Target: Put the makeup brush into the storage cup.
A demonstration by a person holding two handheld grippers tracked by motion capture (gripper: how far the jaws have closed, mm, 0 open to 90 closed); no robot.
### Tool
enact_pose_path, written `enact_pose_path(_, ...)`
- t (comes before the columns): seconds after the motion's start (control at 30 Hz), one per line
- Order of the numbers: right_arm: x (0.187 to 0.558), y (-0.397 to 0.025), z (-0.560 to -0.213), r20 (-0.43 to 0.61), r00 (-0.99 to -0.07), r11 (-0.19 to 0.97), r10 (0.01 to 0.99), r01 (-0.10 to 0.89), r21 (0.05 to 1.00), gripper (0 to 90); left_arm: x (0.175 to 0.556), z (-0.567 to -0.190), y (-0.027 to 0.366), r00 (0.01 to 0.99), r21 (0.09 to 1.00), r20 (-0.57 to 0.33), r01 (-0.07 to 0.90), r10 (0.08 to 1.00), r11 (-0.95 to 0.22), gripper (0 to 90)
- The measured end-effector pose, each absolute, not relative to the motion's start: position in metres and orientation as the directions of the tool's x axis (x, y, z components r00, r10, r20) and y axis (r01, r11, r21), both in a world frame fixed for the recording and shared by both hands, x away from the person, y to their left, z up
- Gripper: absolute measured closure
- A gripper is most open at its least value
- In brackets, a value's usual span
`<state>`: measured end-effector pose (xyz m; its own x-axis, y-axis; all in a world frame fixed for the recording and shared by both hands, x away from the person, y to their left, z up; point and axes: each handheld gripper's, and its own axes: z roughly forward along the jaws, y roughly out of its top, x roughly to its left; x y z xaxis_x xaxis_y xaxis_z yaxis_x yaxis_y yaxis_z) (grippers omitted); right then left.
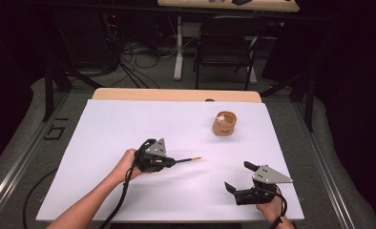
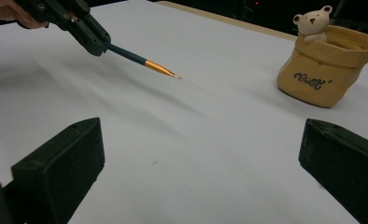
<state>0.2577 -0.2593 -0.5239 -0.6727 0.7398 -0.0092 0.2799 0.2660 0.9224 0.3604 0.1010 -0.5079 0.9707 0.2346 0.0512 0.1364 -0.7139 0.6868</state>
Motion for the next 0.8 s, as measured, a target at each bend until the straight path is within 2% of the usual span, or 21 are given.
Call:
enact_pose_path(0.43,0.263,-0.257,-0.525,0.046,-0.668,0.242,0.743,0.332,0.912,0.0,0.359,-0.508,0.094,0.967,0.717,0.043,0.145,0.251,-0.682,84.4)
enact_pose_path(0.67,0.27,-0.252,-0.523,0.144,-0.663,0.18,0.735,0.395,0.901,0.0,0.355,-0.507,0.089,0.963,0.752,0.052,0.136,0.263,-0.645,84.4)
enact_pose_path(0.8,0.278,-0.234,-0.522,0.195,-0.666,0.159,0.72,0.432,0.888,0.0,0.353,-0.507,0.085,0.96,0.778,0.048,0.136,0.275,-0.613,84.4)
